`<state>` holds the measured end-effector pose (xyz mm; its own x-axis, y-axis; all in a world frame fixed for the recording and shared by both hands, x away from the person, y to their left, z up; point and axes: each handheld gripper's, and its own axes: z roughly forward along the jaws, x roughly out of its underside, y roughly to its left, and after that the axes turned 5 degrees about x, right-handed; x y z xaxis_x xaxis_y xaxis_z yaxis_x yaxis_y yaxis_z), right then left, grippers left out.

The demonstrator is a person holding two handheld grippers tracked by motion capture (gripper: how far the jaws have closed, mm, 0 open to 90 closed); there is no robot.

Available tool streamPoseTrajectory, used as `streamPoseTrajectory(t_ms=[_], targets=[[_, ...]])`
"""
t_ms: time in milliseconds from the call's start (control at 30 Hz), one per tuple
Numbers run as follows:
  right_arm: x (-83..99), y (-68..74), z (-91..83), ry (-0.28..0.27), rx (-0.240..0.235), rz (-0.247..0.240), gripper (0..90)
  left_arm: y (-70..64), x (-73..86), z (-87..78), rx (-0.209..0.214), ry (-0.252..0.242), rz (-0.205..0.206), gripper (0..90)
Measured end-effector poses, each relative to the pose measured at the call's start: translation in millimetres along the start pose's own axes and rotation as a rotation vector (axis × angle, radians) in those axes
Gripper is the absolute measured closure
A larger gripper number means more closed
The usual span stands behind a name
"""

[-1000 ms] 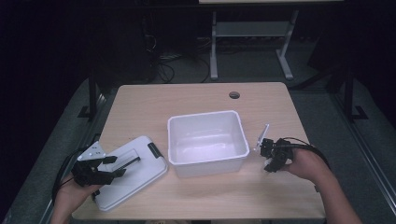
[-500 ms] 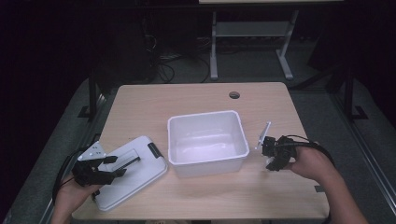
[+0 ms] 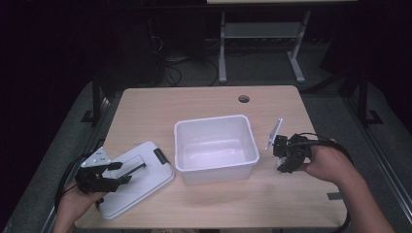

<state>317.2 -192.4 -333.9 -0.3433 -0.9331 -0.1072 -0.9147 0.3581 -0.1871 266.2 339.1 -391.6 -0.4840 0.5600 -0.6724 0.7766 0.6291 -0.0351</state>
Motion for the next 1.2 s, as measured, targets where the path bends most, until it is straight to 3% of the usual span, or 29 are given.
streamPoseTrajectory(t_ms=[567,933,1200], targets=[[-14.8,-0.4,-47.5,-0.012,0.025,-0.029,59.6,1.0,1.4,0.8,0.002,-0.001,-0.009,36.9],[-39.3,-0.5,-78.8,-0.023,0.041,-0.068,59.6,3.3,3.5,-1.6,0.001,-0.006,-0.013,36.9],[-56.4,-0.2,-88.3,-0.034,0.038,-0.095,59.6,2.5,2.9,-2.6,0.003,-0.009,-0.012,36.9]])
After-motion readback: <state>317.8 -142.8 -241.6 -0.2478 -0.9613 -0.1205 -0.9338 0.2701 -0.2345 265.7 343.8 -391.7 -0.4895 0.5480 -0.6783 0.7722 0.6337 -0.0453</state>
